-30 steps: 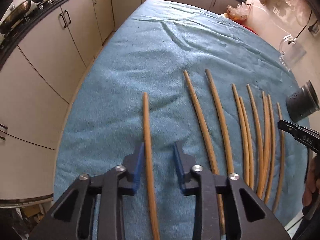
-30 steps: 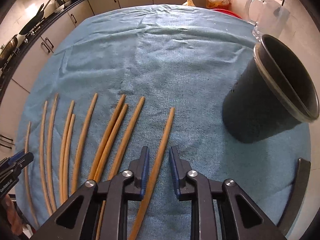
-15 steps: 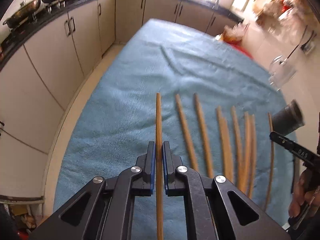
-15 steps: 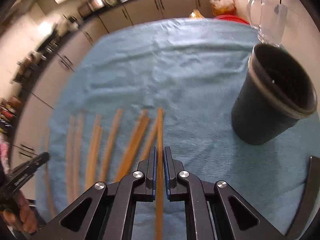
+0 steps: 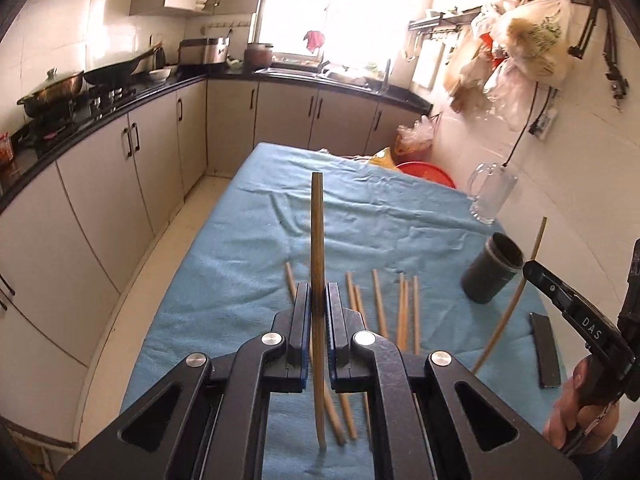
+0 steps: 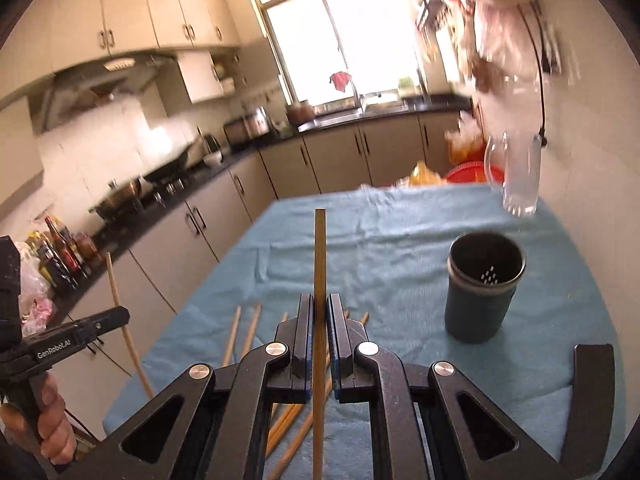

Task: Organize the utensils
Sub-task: 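Lift the chopsticks upright and carry both tools over the black holder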

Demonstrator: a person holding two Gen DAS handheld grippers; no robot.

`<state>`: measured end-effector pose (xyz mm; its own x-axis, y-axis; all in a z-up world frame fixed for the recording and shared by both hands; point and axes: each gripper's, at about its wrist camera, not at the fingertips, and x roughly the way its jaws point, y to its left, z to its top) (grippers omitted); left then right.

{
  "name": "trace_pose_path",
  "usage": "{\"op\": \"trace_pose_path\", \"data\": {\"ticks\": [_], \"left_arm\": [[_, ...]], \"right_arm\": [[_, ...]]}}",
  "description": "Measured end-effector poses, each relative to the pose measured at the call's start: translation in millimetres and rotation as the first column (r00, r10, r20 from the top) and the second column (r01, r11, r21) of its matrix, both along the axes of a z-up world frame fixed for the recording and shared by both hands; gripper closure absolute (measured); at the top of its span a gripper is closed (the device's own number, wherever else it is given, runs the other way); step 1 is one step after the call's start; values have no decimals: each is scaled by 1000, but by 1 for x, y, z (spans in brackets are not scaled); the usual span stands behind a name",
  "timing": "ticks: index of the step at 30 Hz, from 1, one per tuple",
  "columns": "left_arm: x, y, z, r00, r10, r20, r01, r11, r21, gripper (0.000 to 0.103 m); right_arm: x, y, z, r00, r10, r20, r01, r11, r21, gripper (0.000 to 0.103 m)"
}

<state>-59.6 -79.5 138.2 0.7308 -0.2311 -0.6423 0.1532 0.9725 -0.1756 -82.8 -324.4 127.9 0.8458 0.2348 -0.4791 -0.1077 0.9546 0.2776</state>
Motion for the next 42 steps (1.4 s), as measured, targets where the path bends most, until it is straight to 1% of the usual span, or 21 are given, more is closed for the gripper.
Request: {"op": "trace_pose_path", "data": {"ticks": [5, 10, 13, 17, 21, 23, 32, 36, 39, 42], "left_arm": [[-7, -8, 12, 1000, -7, 28, 6, 1000, 2, 97], [-10, -16, 18, 999, -14, 31, 14, 1000, 4, 97], [-11, -21, 24, 999, -21, 44, 21, 1000, 13, 97], [-7, -30, 29, 999, -36, 39, 36, 999, 3, 97], [-1, -46, 42, 996, -68, 51, 69, 998, -13, 97], [4, -59, 51, 993, -100, 58, 101, 995, -25, 97], [44, -125, 93, 974, -212, 80, 219, 971, -98, 97], [64, -157, 114, 964, -243, 110, 256, 958, -130, 97], [82, -176, 124, 958, -261, 116, 278, 946, -169, 97], [104, -198, 124, 956, -275, 105, 291, 935, -202, 97]], "right_arm": [[-13, -6, 6, 999, -18, 26, 17, 1000, 13, 96], [-28, -13, 10, 998, -24, 52, 22, 999, 33, 96], [-29, -22, 11, 998, -32, 63, 29, 998, 49, 96], [-35, -34, 18, 996, -49, 80, 43, 996, 79, 96], [-39, -50, 31, 991, -78, 111, 67, 993, 101, 96], [-41, -58, 36, 988, -92, 123, 78, 990, 116, 96], [-43, -118, 77, 954, -228, 196, 192, 964, 186, 96], [-36, -150, 98, 928, -300, 222, 252, 943, 219, 96], [-25, -171, 106, 909, -348, 232, 293, 926, 239, 96], [-10, -188, 105, 896, -390, 214, 333, 907, 257, 96]]}}
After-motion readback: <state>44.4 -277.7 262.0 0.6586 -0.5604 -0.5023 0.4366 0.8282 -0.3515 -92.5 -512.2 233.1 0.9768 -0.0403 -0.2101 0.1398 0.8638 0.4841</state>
